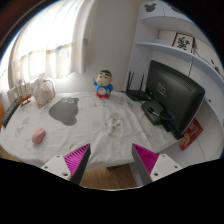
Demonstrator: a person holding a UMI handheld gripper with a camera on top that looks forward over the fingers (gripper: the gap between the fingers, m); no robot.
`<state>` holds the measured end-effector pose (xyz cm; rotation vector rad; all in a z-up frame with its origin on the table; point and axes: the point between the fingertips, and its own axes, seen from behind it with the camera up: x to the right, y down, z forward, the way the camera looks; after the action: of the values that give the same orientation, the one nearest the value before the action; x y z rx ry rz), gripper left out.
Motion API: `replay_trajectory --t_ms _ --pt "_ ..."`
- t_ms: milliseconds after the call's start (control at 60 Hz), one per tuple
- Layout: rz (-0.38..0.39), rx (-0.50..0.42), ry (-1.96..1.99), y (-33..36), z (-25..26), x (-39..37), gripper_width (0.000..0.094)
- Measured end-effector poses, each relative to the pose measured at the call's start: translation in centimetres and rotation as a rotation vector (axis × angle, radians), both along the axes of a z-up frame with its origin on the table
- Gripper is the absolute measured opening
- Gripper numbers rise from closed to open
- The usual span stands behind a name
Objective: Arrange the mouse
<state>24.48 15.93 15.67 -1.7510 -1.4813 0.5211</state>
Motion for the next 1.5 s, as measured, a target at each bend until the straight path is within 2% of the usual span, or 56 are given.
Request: replay_trajectory --t_ms 250,517,817,1083,1250,1500 --pt "0.073 -0.044 0.005 -7.5 -1.2 -0.2 0.0858" --pt "0.181 -0.076 0.031 -20.7 -1.8 -0.6 0.0856" --pt "0.288 -0.102 0.041 -34.0 -5.2 -0.9 0.0854" --pt "0.304 -0.122 0.059 -37.4 -9.5 -4.6 0.0855" --pt "0.303 -0.103 0.049 -36.7 -13.0 -7.8 0.0855" --pt "0.309 -0.131 0.051 -36.3 -16.6 -13.2 0.0857"
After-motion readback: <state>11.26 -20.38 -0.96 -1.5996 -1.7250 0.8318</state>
